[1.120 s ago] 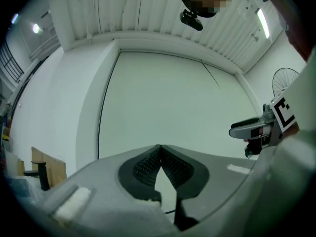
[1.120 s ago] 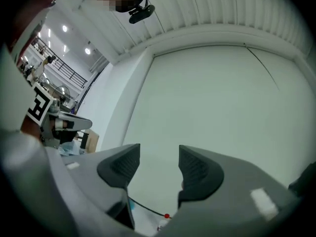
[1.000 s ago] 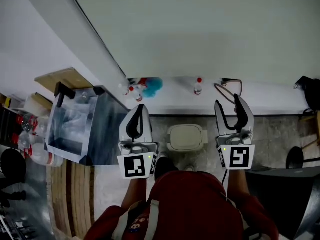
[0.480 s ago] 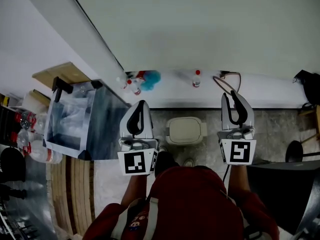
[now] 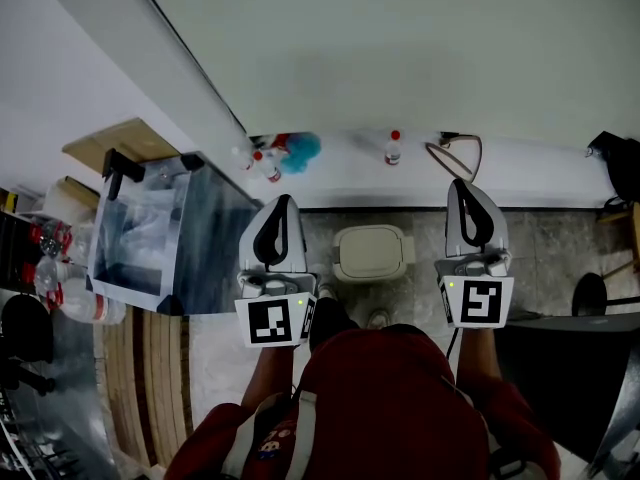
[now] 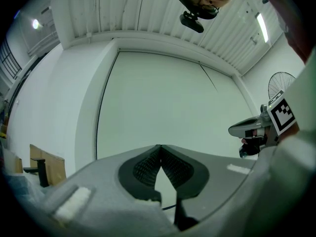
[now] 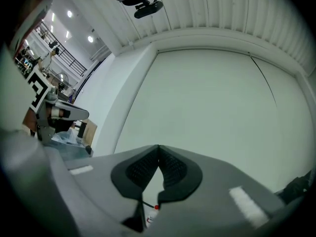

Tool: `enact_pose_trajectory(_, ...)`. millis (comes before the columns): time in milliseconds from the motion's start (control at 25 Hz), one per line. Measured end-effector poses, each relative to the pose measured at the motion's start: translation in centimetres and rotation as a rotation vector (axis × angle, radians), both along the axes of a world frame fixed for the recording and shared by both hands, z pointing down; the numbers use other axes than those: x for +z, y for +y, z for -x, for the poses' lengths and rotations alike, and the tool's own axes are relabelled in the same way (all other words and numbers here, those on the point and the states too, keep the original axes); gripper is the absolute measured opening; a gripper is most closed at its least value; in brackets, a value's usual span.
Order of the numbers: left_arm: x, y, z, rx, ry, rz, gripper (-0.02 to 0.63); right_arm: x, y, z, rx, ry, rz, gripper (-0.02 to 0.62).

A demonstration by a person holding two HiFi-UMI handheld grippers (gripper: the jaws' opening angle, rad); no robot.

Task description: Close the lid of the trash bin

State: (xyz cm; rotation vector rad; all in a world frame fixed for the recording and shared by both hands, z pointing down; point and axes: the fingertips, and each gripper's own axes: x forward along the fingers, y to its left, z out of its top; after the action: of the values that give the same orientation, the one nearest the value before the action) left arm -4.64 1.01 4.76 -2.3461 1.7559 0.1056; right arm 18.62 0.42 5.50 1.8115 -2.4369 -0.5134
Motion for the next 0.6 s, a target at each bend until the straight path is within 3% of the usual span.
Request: enact_pose_trajectory(600,1.3,0.9,1.6,-0.045,0.010,0.026,0.005,0.5,0.3,0.8,-0.022,0.012,0.006,0.000)
